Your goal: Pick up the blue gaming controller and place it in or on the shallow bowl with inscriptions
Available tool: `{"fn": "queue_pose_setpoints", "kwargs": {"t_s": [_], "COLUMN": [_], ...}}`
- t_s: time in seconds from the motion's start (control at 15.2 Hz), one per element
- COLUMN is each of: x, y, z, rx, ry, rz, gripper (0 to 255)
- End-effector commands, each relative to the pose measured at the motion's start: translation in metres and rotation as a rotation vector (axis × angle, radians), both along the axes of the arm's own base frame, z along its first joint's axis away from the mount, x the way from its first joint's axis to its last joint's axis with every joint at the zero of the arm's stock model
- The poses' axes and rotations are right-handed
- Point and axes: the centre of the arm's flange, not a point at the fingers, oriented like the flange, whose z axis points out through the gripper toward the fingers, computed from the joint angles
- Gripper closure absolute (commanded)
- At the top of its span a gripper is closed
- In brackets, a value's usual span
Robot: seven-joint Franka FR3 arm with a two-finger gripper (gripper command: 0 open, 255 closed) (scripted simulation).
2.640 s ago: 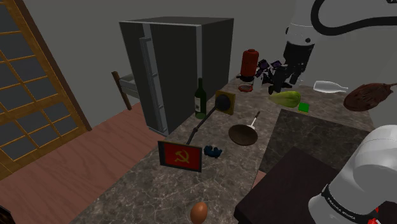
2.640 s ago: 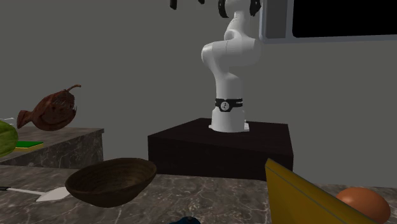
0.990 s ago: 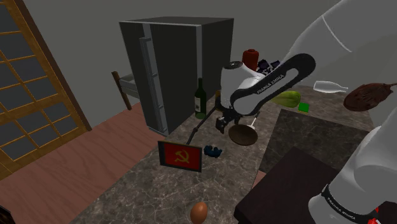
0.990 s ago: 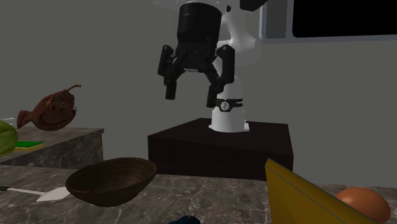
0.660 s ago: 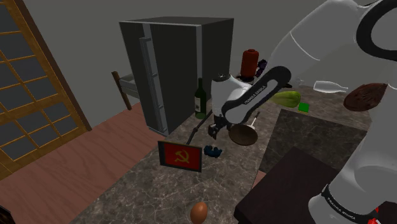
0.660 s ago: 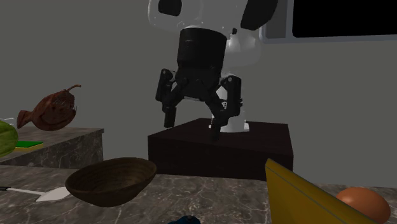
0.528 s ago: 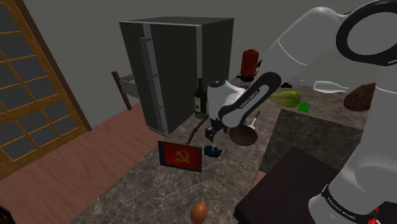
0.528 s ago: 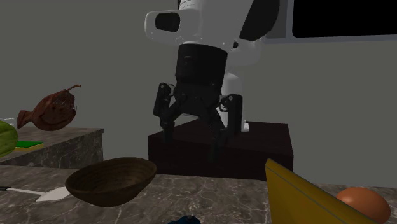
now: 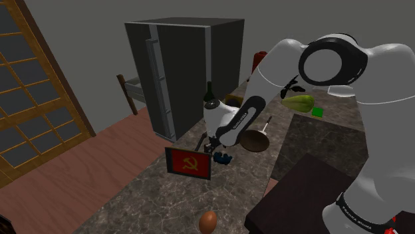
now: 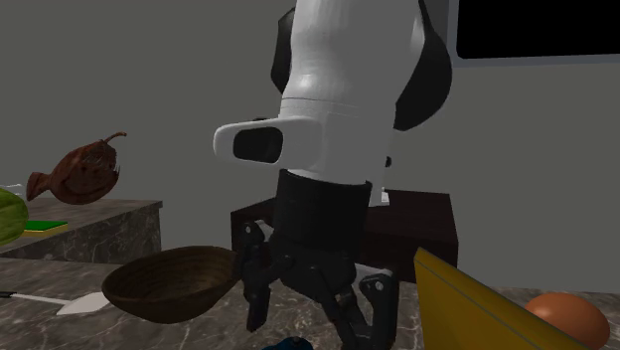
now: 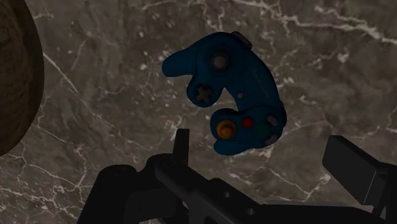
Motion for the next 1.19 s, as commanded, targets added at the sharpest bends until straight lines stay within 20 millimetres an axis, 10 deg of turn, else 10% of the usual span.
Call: {"fn": "queue_pose_setpoints", "kwargs": {"t_s": [0.0,0.92,0.99,1.12], "x": [0.006,0.007,0.007,0.007], "y": [0.0,-0.005,-0.005,-0.005], "z": [-0.01,-0.045,-0.045,-0.045], "rx": [-0.002,-0.002,-0.002,-0.002], "ry": [0.0,0.0,0.0,0.0], "rz": [-0.001,-0.001,-0.001,-0.001], "gripper": [0,0,255,255]}}
